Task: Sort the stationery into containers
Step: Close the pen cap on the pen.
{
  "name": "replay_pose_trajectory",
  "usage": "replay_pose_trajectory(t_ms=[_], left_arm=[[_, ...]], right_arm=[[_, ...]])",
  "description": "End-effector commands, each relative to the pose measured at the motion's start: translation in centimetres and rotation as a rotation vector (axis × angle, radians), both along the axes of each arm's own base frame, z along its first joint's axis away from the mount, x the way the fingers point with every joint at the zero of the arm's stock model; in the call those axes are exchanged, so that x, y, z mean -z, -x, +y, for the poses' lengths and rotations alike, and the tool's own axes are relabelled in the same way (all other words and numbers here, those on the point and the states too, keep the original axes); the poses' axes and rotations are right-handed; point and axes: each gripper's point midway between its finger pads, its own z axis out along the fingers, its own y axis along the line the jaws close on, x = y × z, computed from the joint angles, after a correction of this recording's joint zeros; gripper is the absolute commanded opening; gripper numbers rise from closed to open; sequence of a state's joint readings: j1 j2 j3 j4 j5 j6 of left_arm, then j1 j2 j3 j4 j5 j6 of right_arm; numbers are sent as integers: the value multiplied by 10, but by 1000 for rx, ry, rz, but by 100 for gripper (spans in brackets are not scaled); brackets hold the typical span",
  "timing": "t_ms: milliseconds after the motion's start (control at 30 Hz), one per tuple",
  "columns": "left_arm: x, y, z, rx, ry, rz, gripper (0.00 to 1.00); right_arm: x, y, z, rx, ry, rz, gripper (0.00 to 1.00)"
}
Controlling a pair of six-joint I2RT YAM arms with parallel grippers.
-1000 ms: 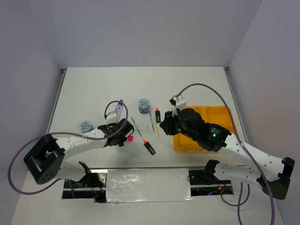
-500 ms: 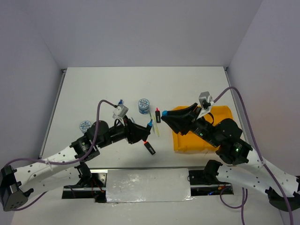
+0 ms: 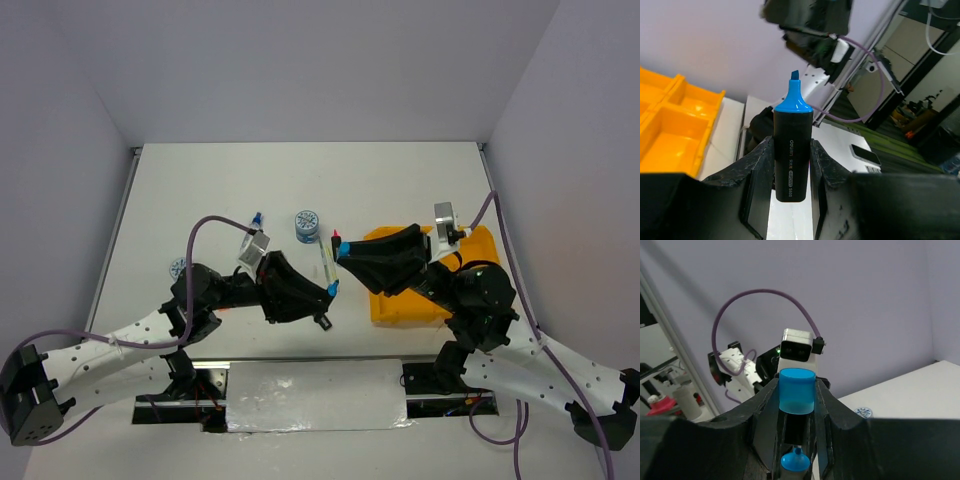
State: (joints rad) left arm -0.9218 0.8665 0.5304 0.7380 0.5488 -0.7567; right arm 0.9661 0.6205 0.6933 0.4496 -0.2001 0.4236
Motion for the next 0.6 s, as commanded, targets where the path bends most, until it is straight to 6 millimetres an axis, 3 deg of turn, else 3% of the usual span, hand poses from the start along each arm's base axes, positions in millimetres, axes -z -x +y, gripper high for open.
replay_pose_trajectory(t_ms=[0,333,567], left_arm=[[-32,22,10,81,128,-107,0],[-38,9,14,-10,160,-108,0],[-42,8,13,-9,173,-110,0]], right_arm=[[-22,23,-10,-77,-103,-93,15],[-6,25,-15,-94,-161,-60,13],[-1,29,-7,-135,-151,-74,13]])
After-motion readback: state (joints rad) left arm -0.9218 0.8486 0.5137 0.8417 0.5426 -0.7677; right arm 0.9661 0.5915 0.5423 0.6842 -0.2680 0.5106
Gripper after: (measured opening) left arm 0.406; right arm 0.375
